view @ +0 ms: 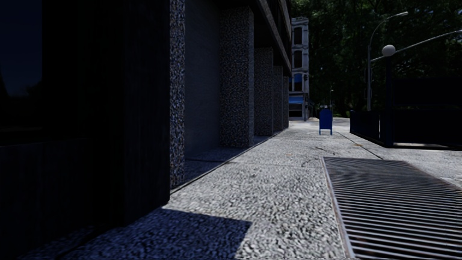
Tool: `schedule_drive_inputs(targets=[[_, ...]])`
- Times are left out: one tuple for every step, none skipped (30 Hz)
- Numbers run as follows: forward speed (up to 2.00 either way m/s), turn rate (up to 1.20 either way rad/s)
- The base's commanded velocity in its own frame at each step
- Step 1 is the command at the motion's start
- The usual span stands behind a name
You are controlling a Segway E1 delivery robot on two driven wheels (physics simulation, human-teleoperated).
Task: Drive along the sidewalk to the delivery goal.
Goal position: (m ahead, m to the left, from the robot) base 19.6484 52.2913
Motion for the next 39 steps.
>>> schedule_drive_inputs(targets=[[0.69, -0.93], [0.72, -0.94], [0.79, -0.95], [0.79, -0.95], [0.89, -0.95], [0.95, -0.95], [0.99, -0.95], [0.99, -0.95], [1.02, -0.94], [1.06, -0.78], [1.06, -0.78], [1.13, 0.0], [1.29, 0.0], [1.54, 0.0], [1.54, 0.0], [2.0, 0.0], [2.0, 0.0], [2.0, 0.0], [2.0, 0.0], [2.0, 0.0], [2.0, 0.0], [2.0, 0.0], [2.0, 0.0], [2.0, 0.0], [1.99, 0.0], [1.99, 0.0], [1.96, 0.0], [1.95, 0.0], [1.95, 0.0], [1.95, 0.0], [1.95, 0.0], [1.95, 0.0], [1.95, 0.0], [2.0, 0.03], [2.0, 0.14], [2.0, 0.14], [2.0, 0.19], [2.0, 0.24], [2.0, 0.24]])
